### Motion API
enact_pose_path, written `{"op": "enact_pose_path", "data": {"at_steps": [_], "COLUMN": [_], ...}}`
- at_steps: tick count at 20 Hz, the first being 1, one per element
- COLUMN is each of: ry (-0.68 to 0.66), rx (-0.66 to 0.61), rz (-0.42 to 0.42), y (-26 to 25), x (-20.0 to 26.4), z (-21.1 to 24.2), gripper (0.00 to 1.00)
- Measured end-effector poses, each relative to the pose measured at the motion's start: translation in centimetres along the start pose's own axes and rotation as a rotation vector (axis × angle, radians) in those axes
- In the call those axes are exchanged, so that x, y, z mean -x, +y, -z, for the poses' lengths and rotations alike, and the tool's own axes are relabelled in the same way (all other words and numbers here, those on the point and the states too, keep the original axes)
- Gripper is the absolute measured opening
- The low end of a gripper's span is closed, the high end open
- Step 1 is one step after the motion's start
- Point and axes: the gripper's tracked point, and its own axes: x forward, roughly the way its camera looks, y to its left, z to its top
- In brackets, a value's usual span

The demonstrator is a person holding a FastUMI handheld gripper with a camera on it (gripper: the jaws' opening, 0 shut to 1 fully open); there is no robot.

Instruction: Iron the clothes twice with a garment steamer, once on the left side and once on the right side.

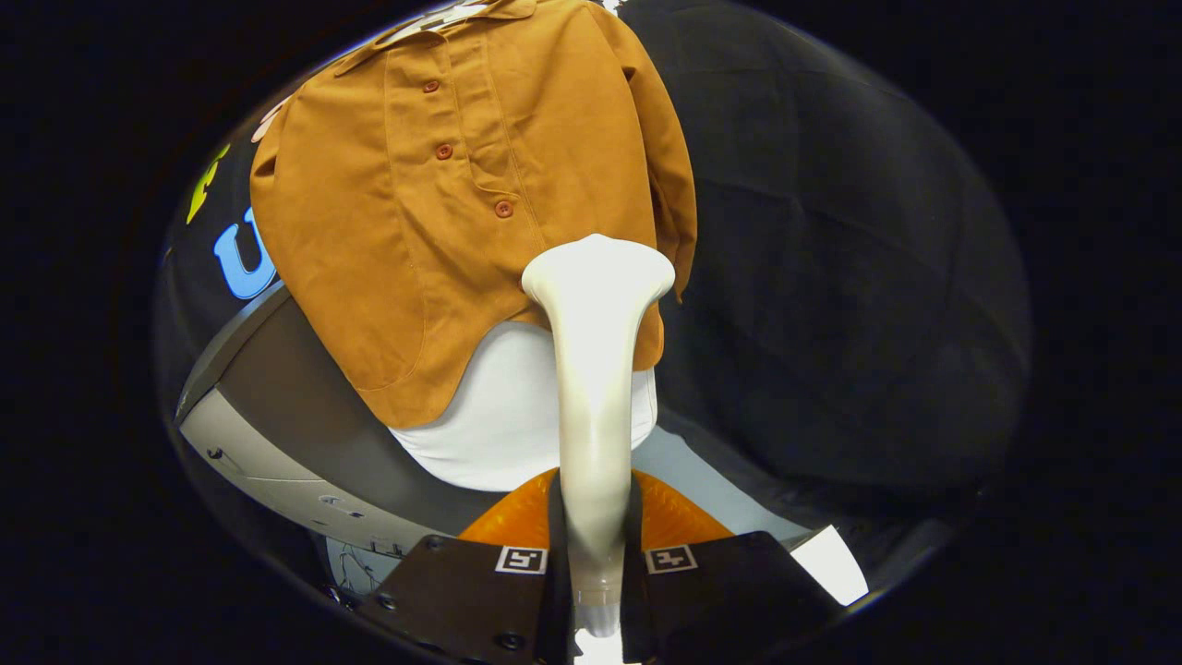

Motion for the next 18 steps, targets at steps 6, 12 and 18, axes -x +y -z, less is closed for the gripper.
{"op": "enact_pose_path", "data": {"at_steps": [6,12,18], "ry": [-0.066,-0.2,-0.34], "rx": [-0.032,-0.004,0.042], "rz": [-0.01,-0.035,-0.078], "y": [2.6,6.6,12.5], "x": [4.9,9.6,13.8], "z": [0.6,-5.6,-12.8], "gripper": [0.24,0.23,0.23]}}
